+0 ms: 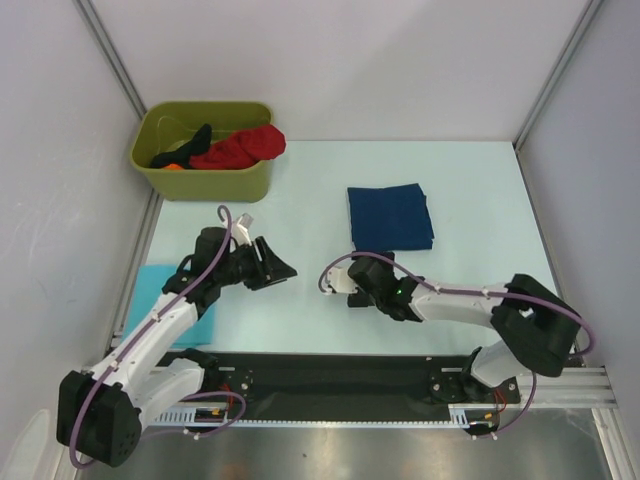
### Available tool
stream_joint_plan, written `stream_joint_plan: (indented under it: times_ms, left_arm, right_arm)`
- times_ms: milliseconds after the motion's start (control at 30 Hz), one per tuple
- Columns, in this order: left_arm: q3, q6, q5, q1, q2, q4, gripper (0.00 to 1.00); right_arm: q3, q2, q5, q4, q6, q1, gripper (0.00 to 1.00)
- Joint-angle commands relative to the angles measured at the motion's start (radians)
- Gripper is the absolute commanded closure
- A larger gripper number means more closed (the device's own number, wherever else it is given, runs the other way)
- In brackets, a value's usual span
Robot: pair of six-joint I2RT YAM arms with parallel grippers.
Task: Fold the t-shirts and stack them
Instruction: Neatly place the folded tshirt to the corner
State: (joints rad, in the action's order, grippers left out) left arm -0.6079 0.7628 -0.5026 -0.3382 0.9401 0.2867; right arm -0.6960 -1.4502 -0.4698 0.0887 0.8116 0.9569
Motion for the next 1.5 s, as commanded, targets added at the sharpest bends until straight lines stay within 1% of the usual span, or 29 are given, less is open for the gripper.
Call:
stream_joint_plan:
  times_ms: [0, 133, 267, 367, 433, 467, 533, 567, 633, 700, 733, 767, 800, 833, 867, 900, 933, 967, 1067, 1100, 1133, 1167, 1200, 1233, 1267, 1333, 1367, 1400, 1467]
  left_arm:
    - [0.028, 0.024, -0.045, 0.031, -0.012, -0.05, 0.49]
    - [0.031, 0.007, -0.045, 0.053, -0.001, -0.038, 0.49]
    - [0.019, 0.006, -0.047, 0.077, 0.02, -0.038, 0.49]
    - [0.01, 0.012, -0.054, 0.091, 0.045, -0.057, 0.49]
    - [0.01, 0.029, -0.074, 0.113, 0.058, -0.081, 0.49]
    - [0.013, 0.033, -0.082, 0.131, 0.077, -0.089, 0.49]
    - [0.02, 0.047, -0.103, 0.151, 0.092, -0.113, 0.49]
    - [0.025, 0.052, -0.109, 0.168, 0.104, -0.121, 0.49]
    - [0.03, 0.061, -0.116, 0.177, 0.121, -0.136, 0.49]
    - [0.02, 0.066, -0.122, 0.179, 0.153, -0.15, 0.47]
    - [0.016, 0.073, -0.134, 0.179, 0.166, -0.171, 0.45]
    - [0.014, 0.085, -0.142, 0.179, 0.199, -0.185, 0.42]
    - [0.01, 0.116, -0.154, 0.179, 0.216, -0.228, 0.37]
    - [0.008, 0.133, -0.171, 0.179, 0.236, -0.253, 0.34]
    - [0.004, 0.17, -0.183, 0.177, 0.253, -0.274, 0.32]
    - [0.0, 0.187, -0.189, 0.177, 0.29, -0.332, 0.29]
    - [-0.004, 0.202, -0.197, 0.176, 0.308, -0.357, 0.28]
    - [-0.018, 0.228, -0.211, 0.171, 0.325, -0.379, 0.27]
    - [-0.058, 0.283, -0.212, 0.142, 0.408, -0.452, 0.21]
    - [-0.065, 0.302, -0.209, 0.13, 0.429, -0.502, 0.18]
    - [-0.075, 0.323, -0.203, 0.117, 0.474, -0.53, 0.16]
    - [-0.091, 0.367, -0.189, 0.088, 0.494, -0.561, 0.14]
    - [-0.102, 0.392, -0.177, 0.073, 0.515, -0.622, 0.09]
    - [-0.11, 0.415, -0.169, 0.056, 0.564, -0.653, 0.08]
    - [-0.133, 0.467, -0.162, 0.023, 0.591, -0.682, 0.07]
    - [-0.154, 0.525, -0.14, -0.014, 0.65, -0.779, 0.06]
    - [-0.171, 0.582, -0.128, -0.047, 0.708, -0.82, 0.05]
    - [-0.184, 0.604, -0.099, -0.064, 0.736, -0.874, 0.05]
    - [-0.225, 0.648, -0.074, -0.097, 0.819, -0.891, 0.04]
  right_arm:
    - [-0.025, -0.074, 0.031, -0.193, 0.185, -0.041, 0.09]
    - [-0.045, -0.182, 0.062, -0.262, 0.242, -0.087, 0.13]
    - [-0.074, -0.226, 0.132, -0.267, 0.282, -0.139, 0.18]
    - [-0.103, -0.263, 0.191, -0.271, 0.313, -0.176, 0.19]
    - [-0.134, -0.283, 0.22, -0.264, 0.325, -0.196, 0.23]
    - [-0.143, -0.294, 0.23, -0.259, 0.331, -0.216, 0.27]
    - [-0.166, -0.315, 0.256, -0.264, 0.342, -0.233, 0.3]
    - [-0.175, -0.322, 0.266, -0.256, 0.34, -0.248, 0.34]
    - [-0.198, -0.335, 0.281, -0.248, 0.337, -0.256, 0.39]
    - [-0.211, -0.338, 0.302, -0.234, 0.333, -0.259, 0.52]
    - [-0.218, -0.34, 0.315, -0.224, 0.331, -0.257, 0.58]
    - [-0.233, -0.338, 0.321, -0.196, 0.33, -0.254, 0.68]
    - [-0.238, -0.341, 0.324, -0.188, 0.327, -0.253, 0.71]
    - [-0.243, -0.343, 0.32, -0.182, 0.324, -0.25, 0.74]
    - [-0.255, -0.345, 0.315, -0.169, 0.311, -0.248, 0.82]
    - [-0.263, -0.345, 0.304, -0.159, 0.304, -0.245, 0.87]
    - [-0.27, -0.337, 0.301, -0.147, 0.296, -0.248, 0.9]
    - [-0.281, -0.332, 0.301, -0.126, 0.288, -0.248, 0.95]
    - [-0.281, -0.293, 0.301, -0.101, 0.284, -0.254, 0.99]
    - [-0.286, -0.282, 0.315, -0.093, 0.27, -0.262, 1.0]
    - [-0.287, -0.257, 0.324, -0.051, 0.265, -0.274, 1.0]
    - [-0.289, -0.245, 0.33, -0.04, 0.264, -0.277, 1.0]
    - [-0.284, -0.234, 0.338, -0.03, 0.267, -0.28, 1.0]
    - [-0.277, -0.219, 0.339, -0.014, 0.271, -0.282, 1.0]
    - [-0.272, -0.19, 0.347, -0.004, 0.274, -0.283, 1.0]
    - [-0.255, -0.159, 0.367, 0.019, 0.268, -0.29, 1.0]
    - [-0.249, -0.13, 0.375, 0.026, 0.262, -0.299, 1.0]
    - [-0.241, -0.115, 0.39, 0.031, 0.256, -0.305, 1.0]
    - [-0.221, -0.087, 0.405, 0.04, 0.235, -0.322, 1.0]
